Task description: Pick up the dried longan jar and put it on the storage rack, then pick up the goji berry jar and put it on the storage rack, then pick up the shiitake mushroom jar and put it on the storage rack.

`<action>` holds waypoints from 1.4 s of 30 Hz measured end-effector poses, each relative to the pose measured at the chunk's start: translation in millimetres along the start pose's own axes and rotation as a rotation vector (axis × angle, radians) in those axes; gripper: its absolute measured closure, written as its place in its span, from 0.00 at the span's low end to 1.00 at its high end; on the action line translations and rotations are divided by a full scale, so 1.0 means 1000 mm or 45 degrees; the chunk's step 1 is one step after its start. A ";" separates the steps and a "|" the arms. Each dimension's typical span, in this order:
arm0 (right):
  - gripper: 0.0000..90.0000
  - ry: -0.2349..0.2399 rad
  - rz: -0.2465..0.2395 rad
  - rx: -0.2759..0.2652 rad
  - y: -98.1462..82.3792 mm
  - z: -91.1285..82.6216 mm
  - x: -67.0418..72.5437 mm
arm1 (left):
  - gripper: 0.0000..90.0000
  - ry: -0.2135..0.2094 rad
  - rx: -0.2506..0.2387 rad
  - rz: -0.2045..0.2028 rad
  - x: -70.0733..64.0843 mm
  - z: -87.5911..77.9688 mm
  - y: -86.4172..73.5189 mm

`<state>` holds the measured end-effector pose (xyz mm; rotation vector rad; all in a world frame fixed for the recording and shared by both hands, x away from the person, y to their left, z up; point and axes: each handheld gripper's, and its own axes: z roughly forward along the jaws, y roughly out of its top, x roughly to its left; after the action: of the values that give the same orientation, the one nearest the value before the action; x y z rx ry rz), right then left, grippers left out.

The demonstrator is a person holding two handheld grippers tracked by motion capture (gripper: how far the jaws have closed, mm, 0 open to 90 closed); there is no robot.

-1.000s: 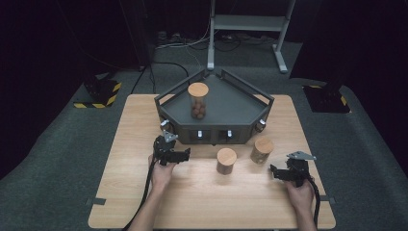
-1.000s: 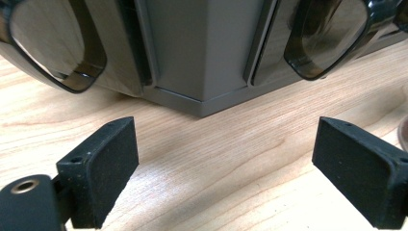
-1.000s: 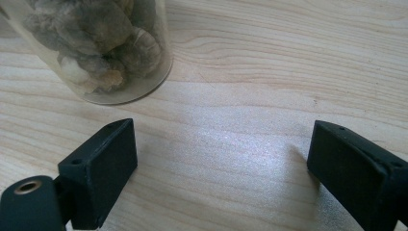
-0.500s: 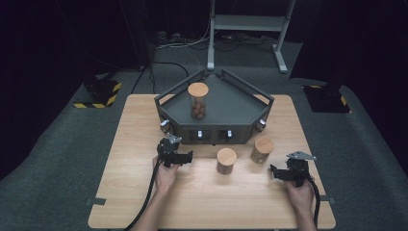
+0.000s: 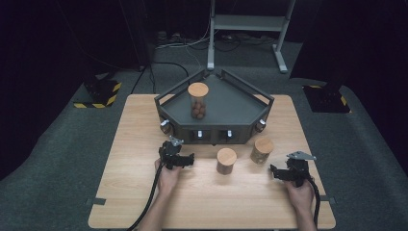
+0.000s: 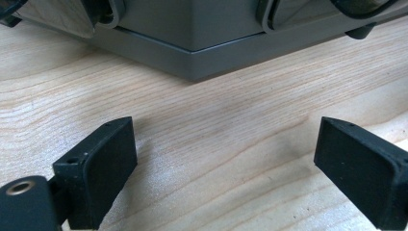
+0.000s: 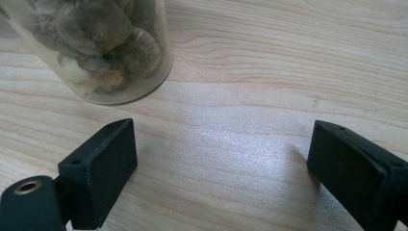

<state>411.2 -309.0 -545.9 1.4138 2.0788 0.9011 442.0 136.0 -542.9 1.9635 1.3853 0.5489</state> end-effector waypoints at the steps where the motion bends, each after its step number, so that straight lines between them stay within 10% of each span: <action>1: 0.11 0.000 0.000 0.000 0.000 0.000 0.000 | 0.09 0.000 0.000 0.000 0.000 0.000 0.000; 42: 0.04 -0.028 0.027 0.020 0.001 0.002 -0.001 | 0.08 0.038 -0.011 0.040 -0.005 0.002 -0.002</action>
<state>413.5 -308.9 -546.4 1.4496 2.0624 0.8753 440.2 131.5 -545.9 1.9809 1.3696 0.5997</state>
